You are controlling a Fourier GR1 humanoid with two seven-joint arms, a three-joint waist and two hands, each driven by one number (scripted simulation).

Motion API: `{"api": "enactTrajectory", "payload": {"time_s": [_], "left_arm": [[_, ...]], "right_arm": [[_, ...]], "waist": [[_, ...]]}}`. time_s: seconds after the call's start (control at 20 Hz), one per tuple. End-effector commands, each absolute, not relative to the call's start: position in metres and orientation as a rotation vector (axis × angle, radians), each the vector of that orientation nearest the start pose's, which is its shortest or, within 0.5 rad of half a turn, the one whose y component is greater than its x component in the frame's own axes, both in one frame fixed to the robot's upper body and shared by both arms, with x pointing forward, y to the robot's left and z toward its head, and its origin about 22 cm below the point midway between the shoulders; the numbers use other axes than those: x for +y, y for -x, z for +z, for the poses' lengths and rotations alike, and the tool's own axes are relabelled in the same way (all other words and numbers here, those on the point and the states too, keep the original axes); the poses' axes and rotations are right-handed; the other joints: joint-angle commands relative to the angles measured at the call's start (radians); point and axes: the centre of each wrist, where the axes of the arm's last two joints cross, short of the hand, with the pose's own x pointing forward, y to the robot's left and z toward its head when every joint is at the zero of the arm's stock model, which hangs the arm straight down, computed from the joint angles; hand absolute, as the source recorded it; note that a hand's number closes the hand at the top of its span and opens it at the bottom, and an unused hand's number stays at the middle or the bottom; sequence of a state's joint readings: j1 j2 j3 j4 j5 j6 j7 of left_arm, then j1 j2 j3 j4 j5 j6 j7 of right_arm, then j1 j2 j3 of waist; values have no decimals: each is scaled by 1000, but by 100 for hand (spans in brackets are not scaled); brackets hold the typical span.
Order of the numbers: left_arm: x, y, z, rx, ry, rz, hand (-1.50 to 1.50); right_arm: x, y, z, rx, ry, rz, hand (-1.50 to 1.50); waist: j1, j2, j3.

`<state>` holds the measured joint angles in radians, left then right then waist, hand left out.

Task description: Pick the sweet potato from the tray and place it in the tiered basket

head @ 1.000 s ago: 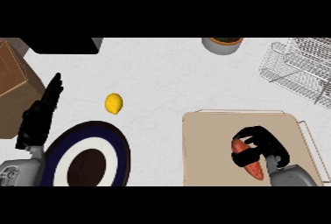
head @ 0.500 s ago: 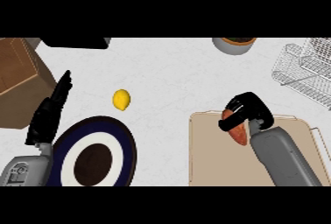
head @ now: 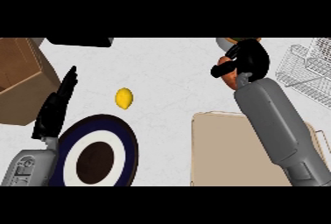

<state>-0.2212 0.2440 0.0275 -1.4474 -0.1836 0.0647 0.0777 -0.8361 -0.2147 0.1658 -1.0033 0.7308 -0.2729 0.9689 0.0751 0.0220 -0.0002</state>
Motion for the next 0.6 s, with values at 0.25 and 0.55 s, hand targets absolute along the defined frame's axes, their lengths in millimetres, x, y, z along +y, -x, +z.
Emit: {"api": "enactTrajectory", "payload": {"time_s": [0.25, 0.55], "left_arm": [[277, -298, 49, -1572, -383, -275, 0], [305, -288, 38, -1540, -421, -245, 0]], "right_arm": [[-145, -447, 201, -1265, 1358, 72, 150], [-174, -462, 250, -1128, 1543, 121, 150]], "waist": [[-25, -9, 0], [-45, -15, -1]]}}
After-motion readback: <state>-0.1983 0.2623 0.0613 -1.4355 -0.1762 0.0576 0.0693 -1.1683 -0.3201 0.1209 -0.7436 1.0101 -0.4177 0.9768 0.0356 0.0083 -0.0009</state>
